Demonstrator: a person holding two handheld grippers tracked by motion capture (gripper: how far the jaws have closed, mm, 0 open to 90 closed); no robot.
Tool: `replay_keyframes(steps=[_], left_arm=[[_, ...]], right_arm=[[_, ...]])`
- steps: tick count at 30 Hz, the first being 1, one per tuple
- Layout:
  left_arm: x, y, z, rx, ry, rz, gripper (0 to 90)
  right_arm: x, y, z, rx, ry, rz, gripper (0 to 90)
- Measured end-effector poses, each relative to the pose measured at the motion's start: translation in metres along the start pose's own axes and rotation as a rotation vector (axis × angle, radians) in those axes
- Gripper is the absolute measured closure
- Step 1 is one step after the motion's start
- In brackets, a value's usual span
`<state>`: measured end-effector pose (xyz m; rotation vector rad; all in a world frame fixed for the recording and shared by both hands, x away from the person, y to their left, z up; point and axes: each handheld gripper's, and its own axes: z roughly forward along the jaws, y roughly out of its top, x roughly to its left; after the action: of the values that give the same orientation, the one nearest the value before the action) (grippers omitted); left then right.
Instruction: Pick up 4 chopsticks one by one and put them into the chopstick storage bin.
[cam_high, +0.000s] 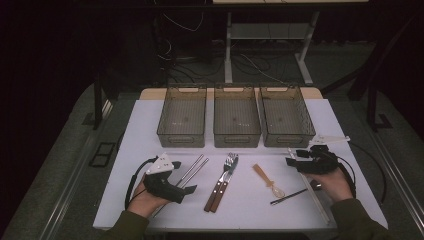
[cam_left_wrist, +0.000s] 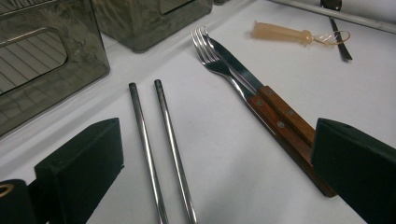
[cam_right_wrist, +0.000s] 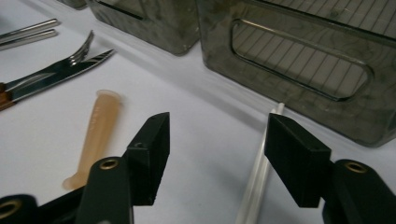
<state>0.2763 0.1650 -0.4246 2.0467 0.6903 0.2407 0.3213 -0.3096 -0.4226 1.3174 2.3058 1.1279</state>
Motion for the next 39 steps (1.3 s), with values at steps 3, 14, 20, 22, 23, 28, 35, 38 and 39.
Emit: replay_keyframes(steps=[3,14,20,22,23,28,35,38,39], left_arm=[[0.000,0.000,0.000,0.002,-0.001,0.001,1.4],[0.000,0.000,0.000,0.001,-0.001,-0.001,1.4],[0.000,-0.002,0.001,0.000,0.000,-0.007,1.4],[0.001,-0.002,0.001,0.004,0.001,-0.005,1.4],[0.001,-0.002,0.001,0.004,0.001,-0.005,1.4],[0.000,-0.002,0.001,0.005,0.002,-0.003,1.4],[-0.001,-0.002,0.002,0.007,0.000,-0.003,1.5],[0.000,-0.002,0.001,0.009,0.000,0.000,1.5],[0.000,-0.002,0.001,0.008,0.001,-0.001,1.5]], right_arm=[[-0.005,0.003,0.004,0.006,-0.011,0.014,49.0],[-0.021,0.012,0.022,0.068,-0.057,0.034,65.8],[-0.028,0.013,0.028,0.090,-0.086,0.038,69.1],[-0.029,0.013,0.029,0.094,-0.085,0.039,70.4],[-0.030,0.012,0.029,0.098,-0.082,0.037,70.7],[-0.029,0.011,0.031,0.108,-0.077,0.033,71.3],[-0.028,0.010,0.035,0.141,-0.086,0.019,71.8],[-0.027,0.009,0.036,0.149,-0.091,0.013,72.9],[-0.027,0.009,0.037,0.151,-0.094,0.013,73.9]])
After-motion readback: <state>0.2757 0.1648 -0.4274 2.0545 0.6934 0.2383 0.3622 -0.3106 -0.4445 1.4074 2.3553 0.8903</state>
